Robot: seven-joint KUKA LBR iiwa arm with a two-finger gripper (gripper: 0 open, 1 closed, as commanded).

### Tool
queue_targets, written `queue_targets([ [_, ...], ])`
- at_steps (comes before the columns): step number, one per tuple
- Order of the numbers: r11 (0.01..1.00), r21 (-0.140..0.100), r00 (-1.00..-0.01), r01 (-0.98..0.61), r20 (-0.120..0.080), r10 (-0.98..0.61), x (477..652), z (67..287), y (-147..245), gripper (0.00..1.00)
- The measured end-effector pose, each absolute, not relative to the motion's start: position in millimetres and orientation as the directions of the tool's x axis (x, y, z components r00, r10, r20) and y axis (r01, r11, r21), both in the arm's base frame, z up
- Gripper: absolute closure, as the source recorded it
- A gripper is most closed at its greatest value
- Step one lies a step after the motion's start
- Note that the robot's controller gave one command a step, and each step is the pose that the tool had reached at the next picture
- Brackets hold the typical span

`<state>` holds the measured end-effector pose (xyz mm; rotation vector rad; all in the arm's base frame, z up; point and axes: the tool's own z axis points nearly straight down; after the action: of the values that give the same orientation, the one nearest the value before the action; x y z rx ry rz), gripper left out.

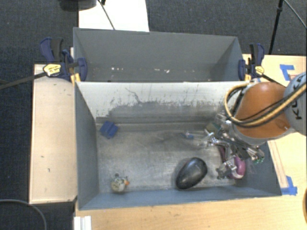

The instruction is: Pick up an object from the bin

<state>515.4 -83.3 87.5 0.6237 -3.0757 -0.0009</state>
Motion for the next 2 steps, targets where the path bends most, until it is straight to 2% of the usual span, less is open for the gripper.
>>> queue_targets([
  [1, 0.931, 0.005, -0.931, -0.366, 0.0, -0.366, 493.0, 80.8, -10.5, 0.0],
  [2, 0.933, 0.0, -0.933, -0.36, -0.001, -0.36, 494.2, 81.6, -16.1, 1.0],
])
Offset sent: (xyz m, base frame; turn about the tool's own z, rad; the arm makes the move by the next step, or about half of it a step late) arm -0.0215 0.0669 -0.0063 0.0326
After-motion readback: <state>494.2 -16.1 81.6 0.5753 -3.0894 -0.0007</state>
